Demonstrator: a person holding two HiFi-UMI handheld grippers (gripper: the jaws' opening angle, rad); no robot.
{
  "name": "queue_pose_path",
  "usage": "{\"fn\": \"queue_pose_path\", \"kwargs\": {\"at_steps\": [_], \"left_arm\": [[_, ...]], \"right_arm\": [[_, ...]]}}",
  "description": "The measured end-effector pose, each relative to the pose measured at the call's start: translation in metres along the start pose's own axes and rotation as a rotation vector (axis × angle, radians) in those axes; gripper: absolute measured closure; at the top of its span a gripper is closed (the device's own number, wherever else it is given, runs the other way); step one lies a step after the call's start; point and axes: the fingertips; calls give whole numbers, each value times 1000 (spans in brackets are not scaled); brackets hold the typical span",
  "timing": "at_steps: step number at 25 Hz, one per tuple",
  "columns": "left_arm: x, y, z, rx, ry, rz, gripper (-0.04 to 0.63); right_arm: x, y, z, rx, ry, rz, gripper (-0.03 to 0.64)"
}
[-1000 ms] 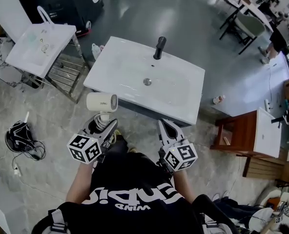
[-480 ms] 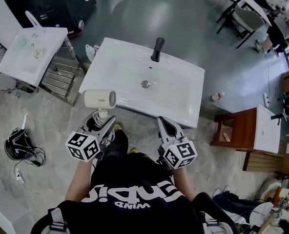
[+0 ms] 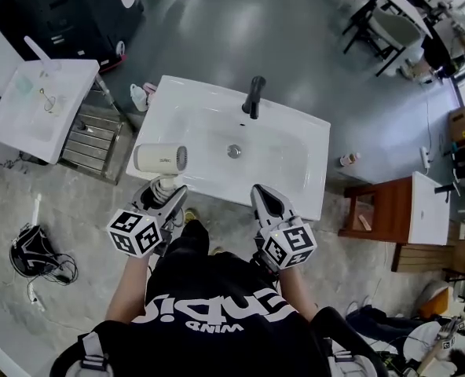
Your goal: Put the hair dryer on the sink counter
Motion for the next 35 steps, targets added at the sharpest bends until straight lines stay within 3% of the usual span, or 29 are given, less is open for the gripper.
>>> {"fn": "queue_pose_path", "kwargs": {"at_steps": [8, 19, 35], "left_arm": [[24, 34, 28, -48, -3, 26, 308], [32, 65, 38, -112, 7, 63, 308], [43, 79, 35, -88, 1, 72, 308]], "right_arm": [[19, 48, -4, -30, -16, -33, 598], [23, 60, -13, -107, -39, -25, 598], [33, 96, -22, -33, -31, -24, 598]]}}
Point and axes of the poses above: the fingertips, and each gripper's own axes: y forward along the fingers, z to its left, x out of its top, and after that the axes turned 14 degrees about -z, right-handed
